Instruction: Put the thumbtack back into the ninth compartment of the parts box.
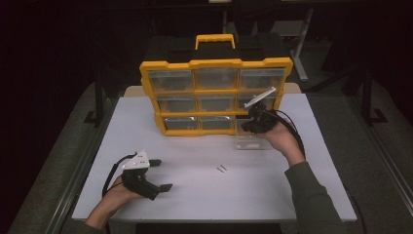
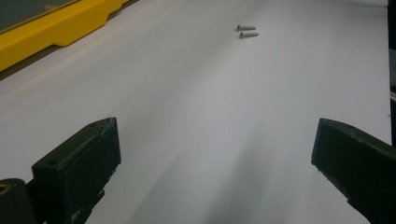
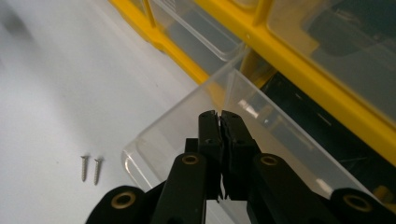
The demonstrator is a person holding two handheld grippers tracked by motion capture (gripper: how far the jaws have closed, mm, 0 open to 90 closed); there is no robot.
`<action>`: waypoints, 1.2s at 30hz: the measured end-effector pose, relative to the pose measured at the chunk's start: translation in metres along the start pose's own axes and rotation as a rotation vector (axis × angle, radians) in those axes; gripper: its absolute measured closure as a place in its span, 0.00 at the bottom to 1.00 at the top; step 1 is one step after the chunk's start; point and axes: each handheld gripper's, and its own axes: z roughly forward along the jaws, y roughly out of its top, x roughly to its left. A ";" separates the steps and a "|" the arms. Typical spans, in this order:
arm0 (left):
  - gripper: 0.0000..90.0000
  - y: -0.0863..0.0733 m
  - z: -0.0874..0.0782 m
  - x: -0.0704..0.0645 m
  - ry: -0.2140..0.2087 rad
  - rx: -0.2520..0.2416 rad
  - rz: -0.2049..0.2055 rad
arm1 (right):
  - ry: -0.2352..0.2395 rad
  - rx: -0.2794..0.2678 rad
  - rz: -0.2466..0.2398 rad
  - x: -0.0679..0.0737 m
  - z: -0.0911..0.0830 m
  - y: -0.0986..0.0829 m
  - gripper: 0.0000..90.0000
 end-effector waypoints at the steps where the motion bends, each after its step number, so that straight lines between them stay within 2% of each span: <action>1: 0.01 0.000 0.000 0.000 0.000 0.000 0.000 | 0.001 0.003 0.001 0.000 0.001 0.000 0.95; 6: 0.01 0.000 0.000 0.000 -0.001 0.001 0.000 | 0.001 -0.005 0.013 -0.002 0.000 -0.001 0.91; 12: 0.01 0.000 0.000 0.000 -0.001 0.001 0.000 | 0.006 -0.013 0.020 -0.001 -0.005 -0.001 0.98; 22: 0.01 0.000 0.000 0.000 -0.003 0.003 -0.002 | 0.030 -0.039 0.017 0.003 -0.012 -0.002 0.98; 36: 0.01 0.000 0.001 0.000 -0.006 0.004 -0.002 | 0.098 -0.084 -0.006 0.024 -0.022 -0.002 0.98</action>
